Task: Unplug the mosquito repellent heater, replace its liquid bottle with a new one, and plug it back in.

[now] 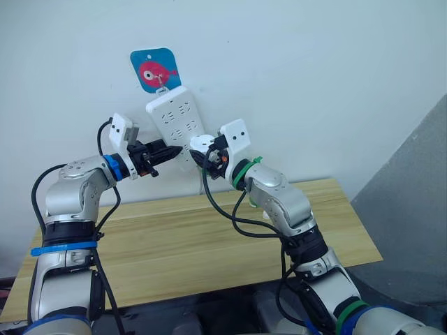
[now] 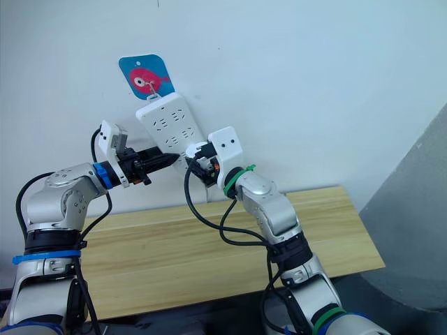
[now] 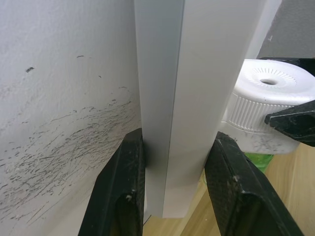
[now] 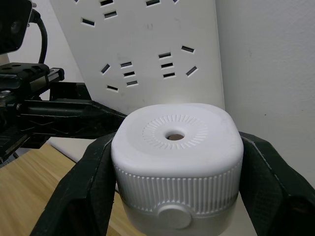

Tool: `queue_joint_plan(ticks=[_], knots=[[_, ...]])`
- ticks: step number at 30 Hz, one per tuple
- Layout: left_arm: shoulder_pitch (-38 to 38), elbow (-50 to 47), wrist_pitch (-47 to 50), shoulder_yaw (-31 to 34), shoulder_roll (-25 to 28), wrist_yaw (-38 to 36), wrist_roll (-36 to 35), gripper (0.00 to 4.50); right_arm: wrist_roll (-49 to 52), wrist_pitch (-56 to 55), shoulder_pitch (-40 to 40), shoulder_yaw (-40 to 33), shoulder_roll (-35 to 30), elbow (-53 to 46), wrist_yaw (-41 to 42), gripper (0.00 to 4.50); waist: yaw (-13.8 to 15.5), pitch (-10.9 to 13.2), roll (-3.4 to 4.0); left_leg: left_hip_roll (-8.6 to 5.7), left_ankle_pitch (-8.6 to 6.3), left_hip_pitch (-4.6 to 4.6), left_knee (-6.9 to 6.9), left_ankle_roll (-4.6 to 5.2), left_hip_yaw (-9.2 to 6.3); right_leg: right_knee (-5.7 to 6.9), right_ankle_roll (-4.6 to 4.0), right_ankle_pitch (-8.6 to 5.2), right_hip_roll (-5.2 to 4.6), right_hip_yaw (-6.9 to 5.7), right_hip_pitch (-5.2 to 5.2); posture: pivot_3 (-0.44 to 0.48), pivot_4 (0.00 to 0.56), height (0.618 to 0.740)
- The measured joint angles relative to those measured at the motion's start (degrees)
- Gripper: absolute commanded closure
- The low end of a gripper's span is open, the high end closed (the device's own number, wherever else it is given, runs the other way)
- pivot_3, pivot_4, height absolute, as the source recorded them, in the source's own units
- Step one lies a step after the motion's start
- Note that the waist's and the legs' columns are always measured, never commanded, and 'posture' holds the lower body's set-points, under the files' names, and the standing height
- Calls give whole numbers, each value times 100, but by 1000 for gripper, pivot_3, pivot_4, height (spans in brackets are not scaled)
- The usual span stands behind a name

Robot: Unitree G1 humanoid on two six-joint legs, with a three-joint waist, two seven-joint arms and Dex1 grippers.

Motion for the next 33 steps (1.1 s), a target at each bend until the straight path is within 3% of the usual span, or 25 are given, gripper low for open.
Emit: queue_joint_plan(ticks=[5,9,10,15,23,31,32,33], knots=[[42,-30,19,54,4,12,2,3170,-7,-174,-32,-17,0,163,148,1472,-37,0,0,0,2,1,0,1,-1,2,0,1,1,0,0,-192,100,729],[37,-64,-43,40,-29,-24,-5,3171,23,-145,-42,-47,-1,186,225,109,-16,0,0,-1,2,-6,-1,0,-5,-2,0,1,0,-3,-1,-194,97,729],[30,-64,-66,35,-28,-33,-4,3172,46,-128,-42,-46,-3,185,256,0,-5,0,-1,-1,2,-13,-5,-1,-8,-11,1,1,0,-6,-3,-194,97,729],[-11,-33,-369,-129,-30,-90,35,3172,109,371,94,29,-376,-368,610,0,98,0,-1,-8,-8,-26,-13,-13,-8,-36,3,-1,-14,-9,-5,-197,98,729],[-36,357,-1041,-232,33,-190,65,3173,565,1601,1016,486,-1858,-2168,1498,0,102,4,1,-7,-9,-26,-13,-13,-3,-54,5,-3,-12,-6,-3,-204,102,729],[-30,734,-1721,-253,223,-68,546,636,918,1922,1017,488,-2370,-2868,1770,0,85,5,0,-2,-10,-32,-20,-11,0,-68,6,-4,-7,-3,-6,-190,98,729],[-11,750,-1819,-262,228,-100,587,366,942,1922,1015,488,-2400,-2885,1778,0,93,5,0,-2,-11,-36,-20,-10,-1,-72,7,-4,-7,-4,-7,-184,97,729],[29,731,-1903,-270,224,-145,592,366,945,1915,999,491,-2424,-2886,1785,0,99,5,-1,-2,-12,-39,-21,-10,-2,-73,7,-4,-8,-5,-8,-182,97,729]])
